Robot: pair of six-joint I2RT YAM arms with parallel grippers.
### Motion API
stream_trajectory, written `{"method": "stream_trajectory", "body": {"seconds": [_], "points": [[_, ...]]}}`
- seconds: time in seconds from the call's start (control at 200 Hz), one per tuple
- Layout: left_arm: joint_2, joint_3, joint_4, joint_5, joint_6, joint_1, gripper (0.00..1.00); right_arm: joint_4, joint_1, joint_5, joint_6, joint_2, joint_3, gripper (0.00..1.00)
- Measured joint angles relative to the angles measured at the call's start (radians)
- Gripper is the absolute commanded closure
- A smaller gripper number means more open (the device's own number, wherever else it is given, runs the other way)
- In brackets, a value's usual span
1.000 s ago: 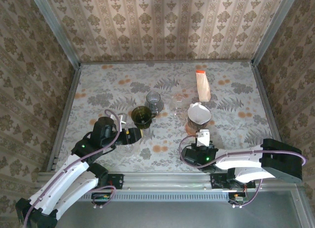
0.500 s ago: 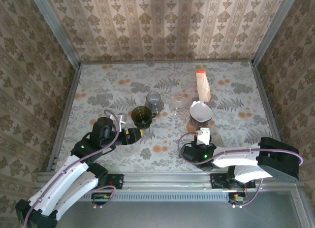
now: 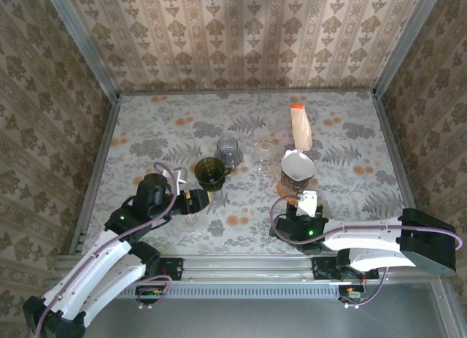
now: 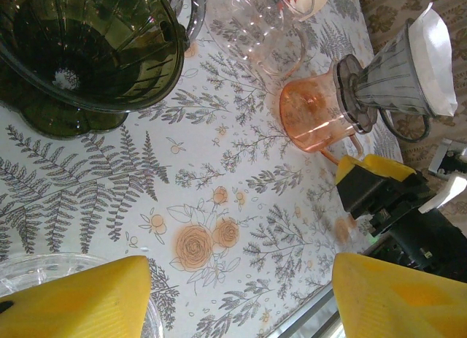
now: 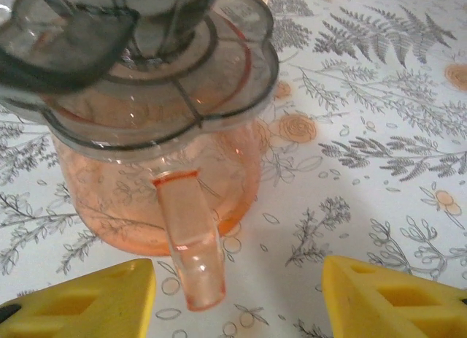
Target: Place the coffee filter in the dripper
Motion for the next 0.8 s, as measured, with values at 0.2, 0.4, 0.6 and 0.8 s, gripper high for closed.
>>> {"method": "stream_trajectory", "body": {"seconds": [0.2, 0.4, 0.6, 0.8], "points": [[0.000, 0.000, 0.000, 0.000, 0.000, 0.000, 0.31, -0.148, 0.013, -0.080, 0.084, -0.124, 0.004, 0.23], [0.003, 0.000, 0.000, 0.000, 0.000, 0.000, 0.30, -0.283, 0.014, -0.195, 0.113, -0.319, 0.010, 0.23], [0.018, 0.000, 0.001, -0.002, 0.000, 0.006, 0.31, -0.405, 0.014, -0.316, 0.093, -0.435, 0.056, 0.24], [0.020, 0.013, -0.006, -0.026, 0.011, 0.006, 0.30, -0.459, 0.014, -0.467, -0.004, -0.522, 0.122, 0.26]]}}
